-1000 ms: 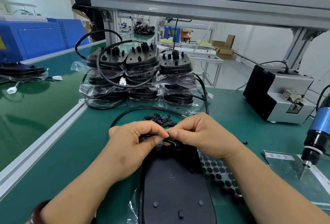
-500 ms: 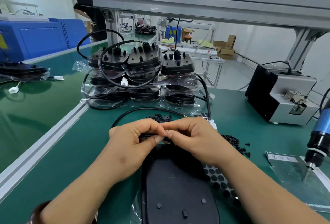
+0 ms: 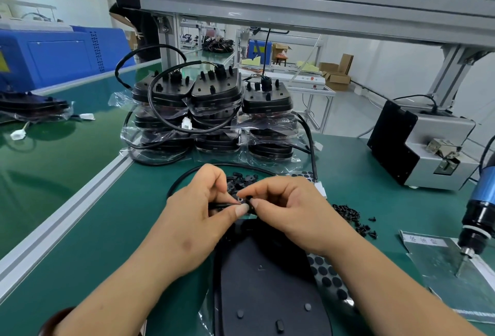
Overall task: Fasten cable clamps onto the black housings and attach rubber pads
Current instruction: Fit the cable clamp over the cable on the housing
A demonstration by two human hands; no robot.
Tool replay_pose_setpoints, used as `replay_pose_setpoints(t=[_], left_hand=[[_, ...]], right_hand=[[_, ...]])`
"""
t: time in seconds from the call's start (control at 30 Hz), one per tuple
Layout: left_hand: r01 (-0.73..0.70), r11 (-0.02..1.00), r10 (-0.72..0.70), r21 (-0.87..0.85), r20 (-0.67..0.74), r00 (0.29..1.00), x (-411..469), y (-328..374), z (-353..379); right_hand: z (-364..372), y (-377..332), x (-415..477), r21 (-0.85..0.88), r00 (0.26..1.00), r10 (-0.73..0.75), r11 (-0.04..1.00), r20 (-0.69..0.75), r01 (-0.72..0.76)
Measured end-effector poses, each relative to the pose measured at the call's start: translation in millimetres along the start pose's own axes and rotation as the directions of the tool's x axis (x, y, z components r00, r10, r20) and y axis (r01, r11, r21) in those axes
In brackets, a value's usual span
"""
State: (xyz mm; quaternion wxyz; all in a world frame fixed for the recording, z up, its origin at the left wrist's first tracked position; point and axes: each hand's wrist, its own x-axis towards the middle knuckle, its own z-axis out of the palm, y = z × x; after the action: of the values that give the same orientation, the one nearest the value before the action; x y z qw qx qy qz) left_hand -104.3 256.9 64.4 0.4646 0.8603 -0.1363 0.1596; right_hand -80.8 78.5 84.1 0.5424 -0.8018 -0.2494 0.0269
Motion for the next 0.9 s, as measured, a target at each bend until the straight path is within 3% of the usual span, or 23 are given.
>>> replay_pose_setpoints(t=[0.2,0.33,0.47,0.7,0.9], left_hand=[[-0.016,1.000,0.016,0.005,0.016,1.000,0,3,-2],[-0.052,0.998,0.051,0.047,0.012,0.999,-2,6,-6],[-0.060,0.994,0.059,0.096,0.016,0.998,-4,11,-7],[-0.047,0.984,0.049,0.173,-0.008,0.999,-6,12,-3],[-0.063,0.973,0.069,0.221,-0.018,0.997,-6,14,-1]], right_hand=[[-3,0,4,0.065,0.999,0.045,0.997,0.020,-0.047],[-4,-4,13,-0.289,0.994,0.030,0.956,-0.104,-0.059],[-5,-16,19,-0.498,0.998,0.014,0.866,-0.057,-0.040],[-15,-35,32,-0.447,0.970,0.138,0.894,0.200,-0.035],[-20,-32,29,-0.380,0.968,0.169,0.921,0.188,-0.087]])
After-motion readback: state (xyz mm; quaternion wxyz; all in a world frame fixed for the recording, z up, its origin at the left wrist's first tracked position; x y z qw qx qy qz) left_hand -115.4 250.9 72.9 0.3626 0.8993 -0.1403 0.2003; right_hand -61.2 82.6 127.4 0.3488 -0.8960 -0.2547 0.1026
